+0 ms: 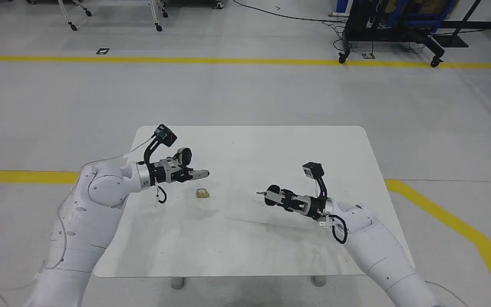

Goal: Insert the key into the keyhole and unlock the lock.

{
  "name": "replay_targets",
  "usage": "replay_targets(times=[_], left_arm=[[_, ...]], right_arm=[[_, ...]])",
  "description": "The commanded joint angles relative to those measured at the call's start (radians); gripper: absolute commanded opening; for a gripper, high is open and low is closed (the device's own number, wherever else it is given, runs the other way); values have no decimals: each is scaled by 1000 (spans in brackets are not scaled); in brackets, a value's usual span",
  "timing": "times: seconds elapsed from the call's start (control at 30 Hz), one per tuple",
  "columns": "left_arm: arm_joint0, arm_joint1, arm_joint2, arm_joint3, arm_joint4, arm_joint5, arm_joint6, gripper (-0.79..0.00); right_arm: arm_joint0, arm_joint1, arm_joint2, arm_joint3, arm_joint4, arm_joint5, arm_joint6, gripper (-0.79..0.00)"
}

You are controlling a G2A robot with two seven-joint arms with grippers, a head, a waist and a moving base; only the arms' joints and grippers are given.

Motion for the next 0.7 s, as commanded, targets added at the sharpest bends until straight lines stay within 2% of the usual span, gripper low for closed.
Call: replay_targets(times=[0.0, 0.07, 0.17, 0.23, 0.33, 0.5, 0.57, 0.67], left_arm=[[1, 3, 1, -16, 93, 20, 14, 0], [2, 5, 19, -30, 206, 16, 27, 0], [-2, 7, 51, -41, 328, -64, 44, 0], [-6, 11, 69, -38, 444, -154, 77, 0], [-13, 14, 88, -12, 519, -265, 131, 0], [-41, 13, 158, 8, 679, -268, 191, -9], [-55, 13, 184, 24, 711, -268, 219, -120], [-86, 11, 234, 59, 770, -268, 250, -222]], right_arm=[[0, 0, 0, 0, 0, 0, 0, -785], [0, 0, 0, 0, 0, 0, 0, -785], [0, 0, 0, 0, 0, 0, 0, -785], [0, 0, 0, 0, 0, 0, 0, -785], [0, 0, 0, 0, 0, 0, 0, -785], [0, 0, 0, 0, 0, 0, 0, -785], [0, 0, 0, 0, 0, 0, 0, -785], [0, 0, 0, 0, 0, 0, 0, -785]])
